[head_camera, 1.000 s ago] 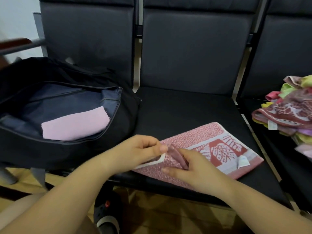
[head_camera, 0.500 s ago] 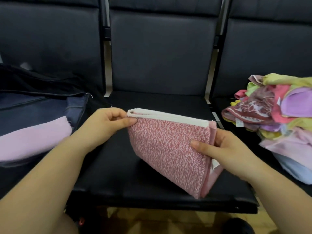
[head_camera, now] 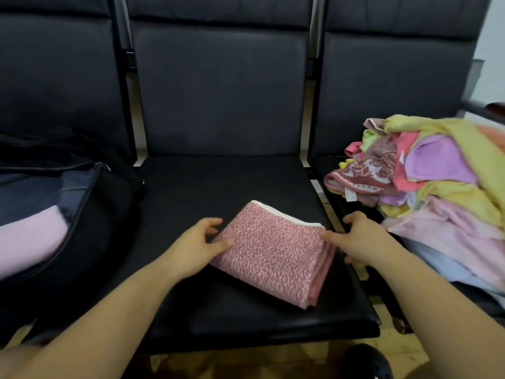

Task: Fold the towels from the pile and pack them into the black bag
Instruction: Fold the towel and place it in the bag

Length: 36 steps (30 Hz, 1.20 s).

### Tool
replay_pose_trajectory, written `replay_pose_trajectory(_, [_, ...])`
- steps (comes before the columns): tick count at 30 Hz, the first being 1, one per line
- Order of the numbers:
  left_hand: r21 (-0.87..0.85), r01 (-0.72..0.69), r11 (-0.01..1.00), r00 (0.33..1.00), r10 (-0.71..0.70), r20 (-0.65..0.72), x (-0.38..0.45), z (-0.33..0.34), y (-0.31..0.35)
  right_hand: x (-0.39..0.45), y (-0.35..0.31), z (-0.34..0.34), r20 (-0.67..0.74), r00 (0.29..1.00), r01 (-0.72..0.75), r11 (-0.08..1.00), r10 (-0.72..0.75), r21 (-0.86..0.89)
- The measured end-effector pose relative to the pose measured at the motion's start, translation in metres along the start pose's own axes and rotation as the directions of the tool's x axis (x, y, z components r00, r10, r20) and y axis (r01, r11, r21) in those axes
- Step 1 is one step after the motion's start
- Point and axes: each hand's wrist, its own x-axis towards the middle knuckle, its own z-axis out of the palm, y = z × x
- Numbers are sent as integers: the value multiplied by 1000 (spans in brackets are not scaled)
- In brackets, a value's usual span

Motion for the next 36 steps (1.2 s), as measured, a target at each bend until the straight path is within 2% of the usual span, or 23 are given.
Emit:
replay_pose_trajectory(3, [75,61,995,991,-70,118,-4,-4,3,-7,-5,8,151,987,22,977,-56,214])
replay_pose_trajectory(5, [73,134,988,962,-147,231,-11,-10,7,-9,-6,14,170,978,79,967,-123,244])
replay_pose_trajectory(6, [98,125,987,962,-145,233,-16,-13,9,-11,-7,15,161,975,118,968,-156,222])
replay_pose_trajectory(7, [169,59,984,979,-90,182,-21,-16,9,-14,-8,14,134,972,170,970,-194,173])
replay_pose_trajectory(9, [320,-141,937,989,121,83,-30,-22,7,-23,-11,13,31,944,326,943,-329,71])
replay_pose_trajectory(11, [292,-339,894,940,310,144,-41,-23,9,-37,-15,12,-4,866,499,863,-500,86])
replay_pose_trajectory(12, [269,-406,873,910,361,203,-45,-21,7,-44,-16,13,34,829,553,826,-559,108])
replay_pose_trajectory(15, [313,-484,817,852,358,383,-52,-13,-4,-56,-14,16,247,764,604,795,-597,52])
replay_pose_trajectory(17, [356,-490,795,842,327,429,-52,-9,-19,-53,-10,18,335,759,597,802,-558,-16])
replay_pose_trajectory(26, [441,-395,806,917,370,145,-47,-6,-32,-47,-8,19,371,761,589,806,-533,-51])
replay_pose_trajectory(30, [282,-292,914,954,299,19,-44,-15,-16,-42,-11,12,385,765,577,814,-516,-57])
replay_pose_trajectory(32, [200,-242,949,965,257,-49,-39,-22,-13,-38,-13,12,348,782,573,816,-518,-74])
replay_pose_trajectory(36, [95,-141,985,987,147,-62,-28,-29,-11,-29,-17,16,256,832,486,869,-492,90])
